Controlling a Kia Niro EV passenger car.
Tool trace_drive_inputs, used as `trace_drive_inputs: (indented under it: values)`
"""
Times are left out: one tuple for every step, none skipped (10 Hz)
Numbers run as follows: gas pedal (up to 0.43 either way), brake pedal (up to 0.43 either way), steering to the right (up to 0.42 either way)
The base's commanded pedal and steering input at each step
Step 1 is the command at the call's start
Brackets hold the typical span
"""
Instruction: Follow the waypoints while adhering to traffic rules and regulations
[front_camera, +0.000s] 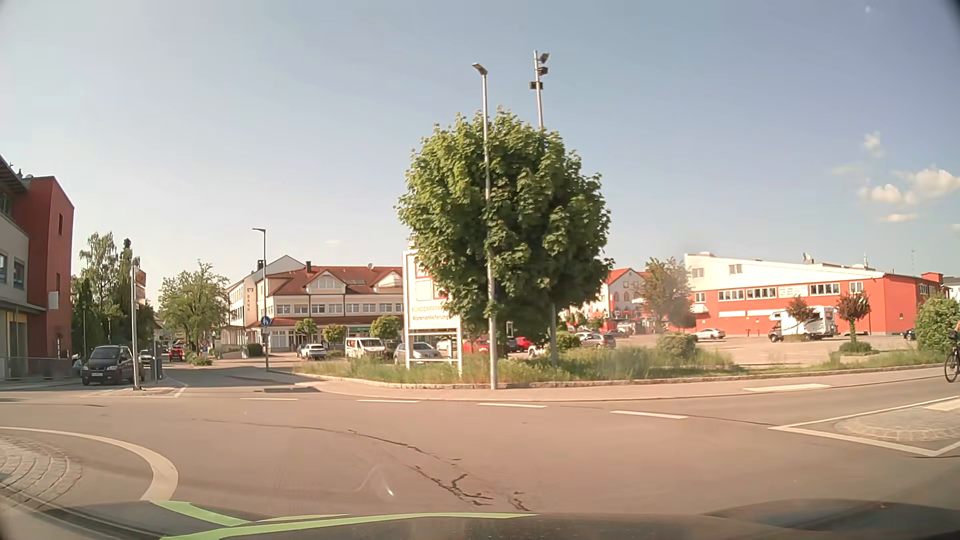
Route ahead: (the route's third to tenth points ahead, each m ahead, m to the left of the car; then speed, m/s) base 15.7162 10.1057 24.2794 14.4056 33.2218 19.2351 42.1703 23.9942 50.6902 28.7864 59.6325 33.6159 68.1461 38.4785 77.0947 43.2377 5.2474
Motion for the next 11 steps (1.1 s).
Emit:
trace_drive_inputs:
  values:
    - [0.087,0.000,-0.196]
    - [0.087,0.000,-0.204]
    - [0.087,0.000,-0.209]
    - [0.087,0.000,-0.211]
    - [0.087,0.000,-0.211]
    - [0.087,0.000,-0.210]
    - [0.087,0.000,-0.206]
    - [0.087,0.000,-0.200]
    - [0.087,0.000,-0.195]
    - [0.087,0.000,-0.189]
    - [0.087,0.000,-0.182]
